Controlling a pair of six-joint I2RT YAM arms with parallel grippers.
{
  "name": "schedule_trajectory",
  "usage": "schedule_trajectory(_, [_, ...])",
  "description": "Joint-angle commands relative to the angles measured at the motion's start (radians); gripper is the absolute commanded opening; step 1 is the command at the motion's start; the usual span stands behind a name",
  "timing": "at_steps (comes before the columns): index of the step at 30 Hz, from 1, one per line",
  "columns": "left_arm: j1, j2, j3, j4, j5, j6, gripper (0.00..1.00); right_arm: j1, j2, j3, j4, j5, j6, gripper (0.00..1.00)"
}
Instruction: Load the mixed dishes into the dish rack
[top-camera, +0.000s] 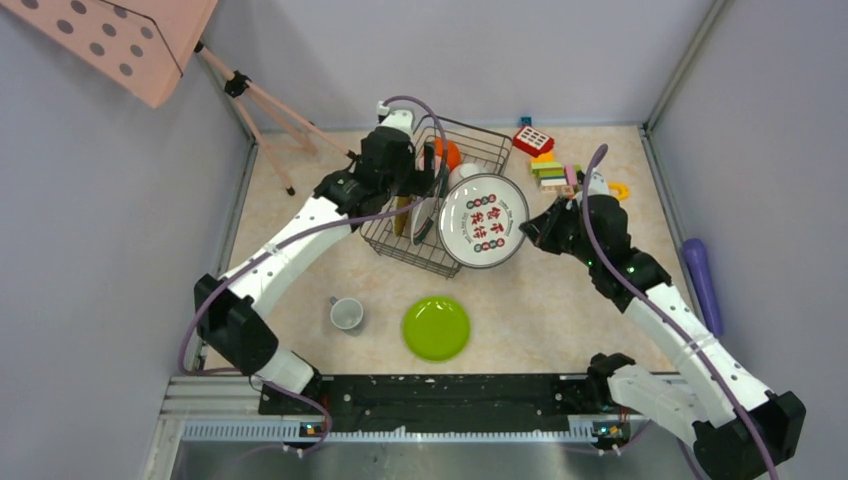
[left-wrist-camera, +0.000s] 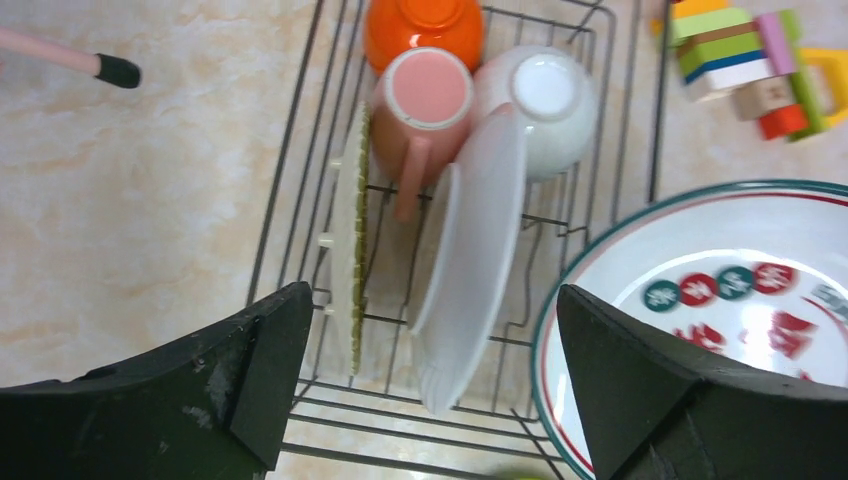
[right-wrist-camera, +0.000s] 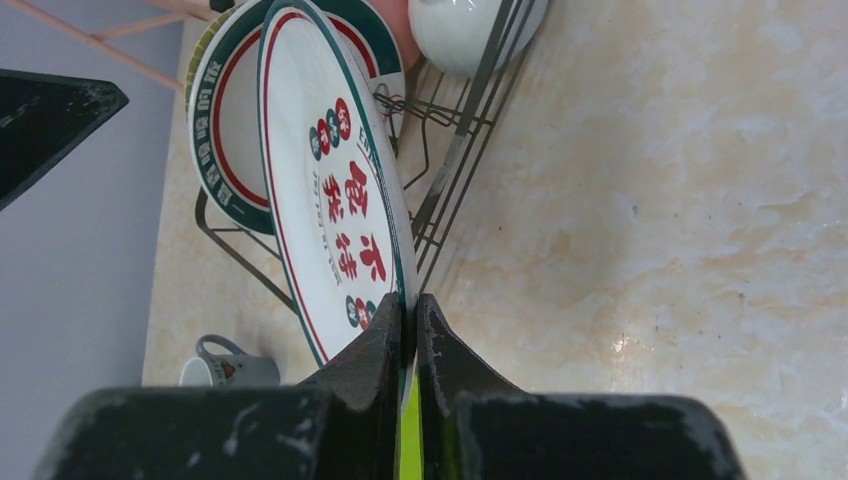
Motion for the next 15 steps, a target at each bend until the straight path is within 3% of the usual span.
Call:
schedule_trajectory(1, [0.028, -0.102, -0.05, 0.09, 0.203, -0.081, 0.96, 0.002, -0.024, 0.048, 0.127, -0.025, -0.016, 0.0])
schedule_trajectory(9, [0.046, -0.182, -0.14, 0.194, 0.456, -0.15, 0.87, 0.0, -0.046, 0.042, 0.158, -0.095, -0.012, 0.0])
schedule_trajectory(15, [0.045, -0.194, -0.151, 0.199, 0.471, -0.167, 0.85, 0.0, -0.139, 0.024, 0.189, -0.121, -0.012, 0.0])
